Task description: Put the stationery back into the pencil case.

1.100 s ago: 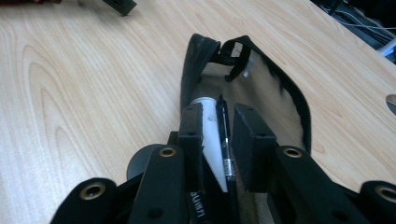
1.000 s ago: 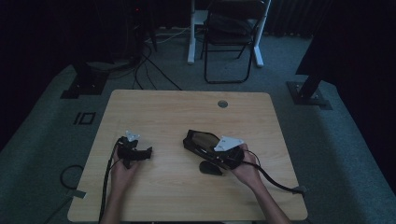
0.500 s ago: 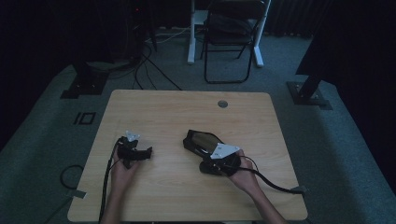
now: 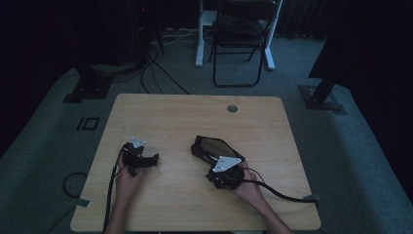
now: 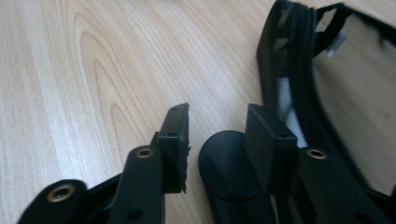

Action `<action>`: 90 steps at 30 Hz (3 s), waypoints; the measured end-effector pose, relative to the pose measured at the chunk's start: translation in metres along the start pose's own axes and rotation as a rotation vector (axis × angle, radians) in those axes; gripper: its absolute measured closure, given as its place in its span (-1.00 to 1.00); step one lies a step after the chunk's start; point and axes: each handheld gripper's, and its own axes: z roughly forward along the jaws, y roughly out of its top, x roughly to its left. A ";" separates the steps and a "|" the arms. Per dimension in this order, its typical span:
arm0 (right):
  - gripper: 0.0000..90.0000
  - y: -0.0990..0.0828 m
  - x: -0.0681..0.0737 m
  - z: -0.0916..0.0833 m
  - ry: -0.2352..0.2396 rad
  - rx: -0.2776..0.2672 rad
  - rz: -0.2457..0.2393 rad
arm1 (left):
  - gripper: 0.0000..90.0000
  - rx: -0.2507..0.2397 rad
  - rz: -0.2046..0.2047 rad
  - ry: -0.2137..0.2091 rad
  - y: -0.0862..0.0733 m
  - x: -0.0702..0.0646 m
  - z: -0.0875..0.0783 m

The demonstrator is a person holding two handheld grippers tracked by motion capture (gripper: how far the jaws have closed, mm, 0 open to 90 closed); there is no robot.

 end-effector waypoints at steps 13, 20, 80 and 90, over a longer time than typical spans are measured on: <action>0.02 -0.003 0.000 0.024 0.016 0.013 -0.025 | -0.81 0.000 0.000 0.000 0.000 0.000 0.000; -0.03 -0.002 -0.004 0.027 0.014 -0.002 -0.041 | -0.81 0.000 0.000 0.000 0.000 0.000 0.000; 0.21 -0.035 0.008 0.000 0.060 0.089 0.012 | -0.81 0.000 0.000 0.000 0.000 0.000 0.000; -0.03 -0.050 0.008 -0.023 -0.040 0.031 0.114 | -0.81 0.001 0.000 0.000 0.000 0.000 0.000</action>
